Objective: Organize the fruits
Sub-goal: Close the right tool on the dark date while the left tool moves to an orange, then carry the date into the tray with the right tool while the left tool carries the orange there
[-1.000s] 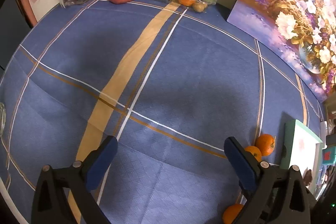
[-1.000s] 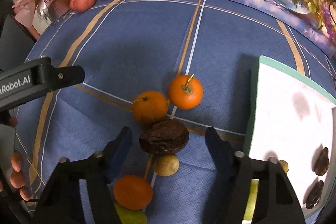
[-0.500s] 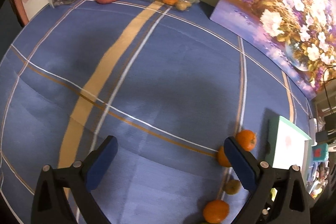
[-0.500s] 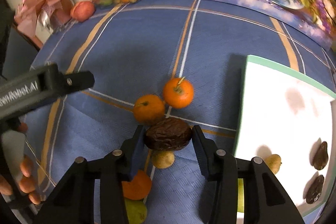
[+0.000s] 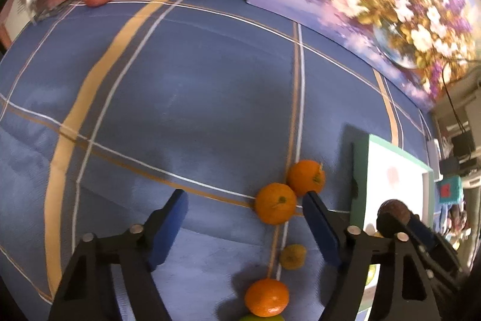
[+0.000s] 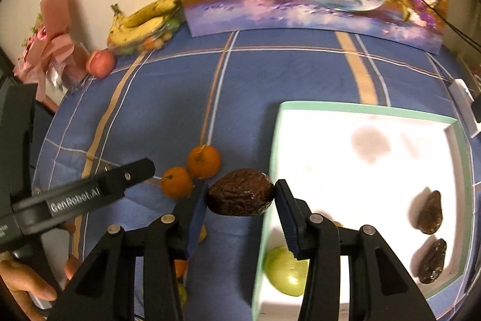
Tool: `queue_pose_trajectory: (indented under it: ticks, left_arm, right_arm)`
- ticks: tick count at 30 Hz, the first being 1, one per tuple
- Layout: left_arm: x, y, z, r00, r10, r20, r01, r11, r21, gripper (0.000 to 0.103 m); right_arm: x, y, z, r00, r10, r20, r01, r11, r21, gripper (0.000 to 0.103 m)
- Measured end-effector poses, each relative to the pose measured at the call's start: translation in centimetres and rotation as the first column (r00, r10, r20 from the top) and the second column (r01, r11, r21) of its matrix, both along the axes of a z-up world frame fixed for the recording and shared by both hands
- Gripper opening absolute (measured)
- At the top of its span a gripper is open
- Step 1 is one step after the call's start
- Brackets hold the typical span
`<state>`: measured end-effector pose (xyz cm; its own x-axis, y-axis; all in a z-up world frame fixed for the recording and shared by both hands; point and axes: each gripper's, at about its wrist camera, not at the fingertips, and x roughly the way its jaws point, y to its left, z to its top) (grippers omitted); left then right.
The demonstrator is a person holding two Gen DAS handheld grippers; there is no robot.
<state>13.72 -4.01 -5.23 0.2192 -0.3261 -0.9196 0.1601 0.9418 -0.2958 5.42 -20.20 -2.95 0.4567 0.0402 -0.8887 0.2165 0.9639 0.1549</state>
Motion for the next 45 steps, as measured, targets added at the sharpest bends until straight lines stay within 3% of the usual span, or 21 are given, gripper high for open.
queue_pose_trajectory:
  ticks: [4,16,25,32,45]
  left_arm:
    - [-0.2,-1.1,-0.8,1.0,-0.03,-0.011,0.03,1.0,0.001,0.063]
    - [-0.6,-3.3,-2.2,0.997,-0.068,-0.022,0.068,0.998,0.003,0.036]
    - [-0.6,-2.2,-0.1,0.999,-0.042,0.008,0.042,0.999,-0.029,0.035]
    - [-0.8,-2.1,2.8,0.997,-0.038,0.065,0.042,0.997,-0.06,0.035]
    - [-2.8,-5.4,5.3,0.986,-0.111,0.123,0.12,0.991,-0.064,0.035]
  right_arm:
    - [-0.2,-0.9,0.0,1.0,-0.019,-0.001,0.019,1.0,0.0,0.047]
    - [-0.7,-2.3,-0.3,0.999,-0.038,-0.015,0.038,0.999,0.009,0.047]
    - [-1.0,-3.3,0.3,0.998,-0.067,0.002,0.067,0.997,0.028,0.047]
    - [-2.2,-6.6,0.4,0.985,-0.174,-0.017,0.174,0.983,0.05,0.047]
    - [-5.2,-13.1,0.6,0.932,-0.361,-0.025,0.359,0.932,-0.055,0.047]
